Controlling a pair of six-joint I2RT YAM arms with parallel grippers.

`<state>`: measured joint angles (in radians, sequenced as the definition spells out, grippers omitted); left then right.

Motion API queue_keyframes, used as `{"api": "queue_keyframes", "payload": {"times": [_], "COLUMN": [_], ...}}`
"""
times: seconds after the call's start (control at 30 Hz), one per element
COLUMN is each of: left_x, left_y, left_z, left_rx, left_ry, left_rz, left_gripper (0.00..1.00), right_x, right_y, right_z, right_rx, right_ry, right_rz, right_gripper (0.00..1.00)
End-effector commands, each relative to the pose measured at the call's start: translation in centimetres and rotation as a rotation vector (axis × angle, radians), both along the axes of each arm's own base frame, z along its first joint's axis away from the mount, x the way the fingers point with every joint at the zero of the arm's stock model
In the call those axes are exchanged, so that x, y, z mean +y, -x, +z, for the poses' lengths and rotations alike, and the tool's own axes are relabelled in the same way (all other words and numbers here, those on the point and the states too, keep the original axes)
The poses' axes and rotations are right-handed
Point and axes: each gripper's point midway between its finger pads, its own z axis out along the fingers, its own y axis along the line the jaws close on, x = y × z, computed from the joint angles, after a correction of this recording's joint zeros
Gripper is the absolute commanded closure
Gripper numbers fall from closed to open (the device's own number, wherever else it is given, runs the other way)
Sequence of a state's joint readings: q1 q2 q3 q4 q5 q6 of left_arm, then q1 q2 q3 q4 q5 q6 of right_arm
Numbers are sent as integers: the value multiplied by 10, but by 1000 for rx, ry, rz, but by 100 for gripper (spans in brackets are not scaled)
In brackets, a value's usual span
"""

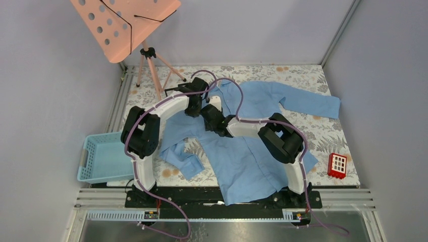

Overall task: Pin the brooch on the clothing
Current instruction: Pin the brooch to the clothes.

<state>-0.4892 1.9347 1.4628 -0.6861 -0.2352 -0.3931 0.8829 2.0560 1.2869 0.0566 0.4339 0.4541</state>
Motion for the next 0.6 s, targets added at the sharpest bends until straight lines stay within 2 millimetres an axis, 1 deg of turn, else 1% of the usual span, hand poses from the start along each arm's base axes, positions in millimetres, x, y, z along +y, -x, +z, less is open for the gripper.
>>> {"api": "queue_keyframes", "payload": {"times": [0.0, 0.07, 0.3, 0.33, 0.4, 0.47, 0.5, 0.57], "left_x": [-7, -7, -8, -8, -9, -9, -9, -10], "left_y": [-9, -9, -9, -9, -9, -8, -8, -7], "left_z": [30, 32, 33, 33, 32, 30, 29, 26], "left_rx": [-70, -73, -75, -75, -72, -65, -62, -54], "left_ry": [59, 61, 63, 65, 68, 69, 70, 71], "left_rz": [0, 0, -4, -5, -6, -5, -5, -5], "left_gripper": [100, 100, 100, 100, 100, 100, 100, 100], "right_x": [2, 4, 11, 13, 16, 18, 18, 16], "right_y": [-1, 1, 1, 1, 0, 0, -2, -1], "right_z": [3, 0, -2, -2, 0, 4, 8, 14], "right_rx": [17, 32, 51, 51, 45, 35, 26, 8], "right_ry": [45, 47, 35, 32, 20, 7, -2, -16], "right_rz": [-20, -11, 7, 13, 21, 28, 24, 18], "right_gripper": [55, 65, 73, 75, 85, 97, 100, 100]}}
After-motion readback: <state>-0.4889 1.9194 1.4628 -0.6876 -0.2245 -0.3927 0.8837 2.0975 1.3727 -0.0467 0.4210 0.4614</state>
